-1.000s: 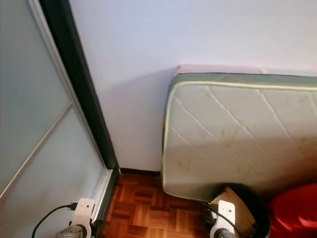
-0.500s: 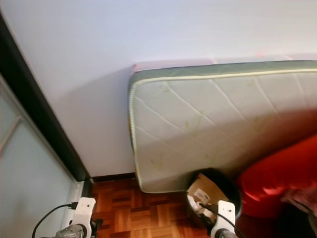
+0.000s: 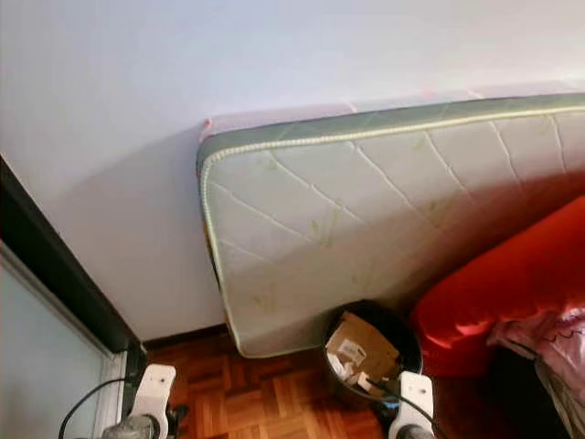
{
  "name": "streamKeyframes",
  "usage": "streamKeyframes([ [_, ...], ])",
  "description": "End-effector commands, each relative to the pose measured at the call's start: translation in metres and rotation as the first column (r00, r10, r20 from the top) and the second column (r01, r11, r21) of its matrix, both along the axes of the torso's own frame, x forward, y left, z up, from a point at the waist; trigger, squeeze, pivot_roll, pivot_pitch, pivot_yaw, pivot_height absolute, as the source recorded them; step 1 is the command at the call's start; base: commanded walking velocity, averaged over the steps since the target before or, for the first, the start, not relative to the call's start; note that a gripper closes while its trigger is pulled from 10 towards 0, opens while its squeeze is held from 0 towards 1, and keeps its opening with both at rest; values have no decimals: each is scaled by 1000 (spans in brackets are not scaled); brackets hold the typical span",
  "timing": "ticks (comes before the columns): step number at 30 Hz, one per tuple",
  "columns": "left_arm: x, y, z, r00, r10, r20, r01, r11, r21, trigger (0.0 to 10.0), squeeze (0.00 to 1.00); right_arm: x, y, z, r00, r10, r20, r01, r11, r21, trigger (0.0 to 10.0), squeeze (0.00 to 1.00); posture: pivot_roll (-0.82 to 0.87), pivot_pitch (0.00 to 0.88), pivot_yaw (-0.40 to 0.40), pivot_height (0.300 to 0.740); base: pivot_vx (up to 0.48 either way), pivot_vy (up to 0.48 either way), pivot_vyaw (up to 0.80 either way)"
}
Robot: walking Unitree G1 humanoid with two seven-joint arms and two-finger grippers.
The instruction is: Clean up the room
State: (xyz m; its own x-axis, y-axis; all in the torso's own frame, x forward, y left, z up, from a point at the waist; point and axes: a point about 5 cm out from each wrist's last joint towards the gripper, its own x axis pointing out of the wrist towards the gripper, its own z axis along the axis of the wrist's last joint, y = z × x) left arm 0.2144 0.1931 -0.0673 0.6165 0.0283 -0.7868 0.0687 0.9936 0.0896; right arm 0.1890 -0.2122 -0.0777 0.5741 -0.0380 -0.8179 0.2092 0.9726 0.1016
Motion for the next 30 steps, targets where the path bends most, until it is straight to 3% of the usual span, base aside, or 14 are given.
streamKeyframes([
  [1,-4,1,-2,1000,-22,-13,23,1000,22,10000,0,-1,-1,0,1000,0,-5,0,1000,-7,10000,0,-71,0,-39,740,0,-371,-800],
  [11,-1,3,0,1000,-9,6,9,1000,30,10000,0,1,0,0,1000,1,-7,-1,1000,-6,10000,0,-67,0,-37,740,0,-74,-800],
  [17,1,4,1,1000,2,31,-3,999,42,10000,0,1,0,0,1000,0,-9,0,1000,-6,10000,0,-66,0,-38,740,0,-427,-800],
  [30,0,5,1,1000,8,25,-9,999,38,10000,0,3,1,1,1000,8,-5,-8,1000,-12,10000,0,-54,0,-20,740,0,0,-800],
])
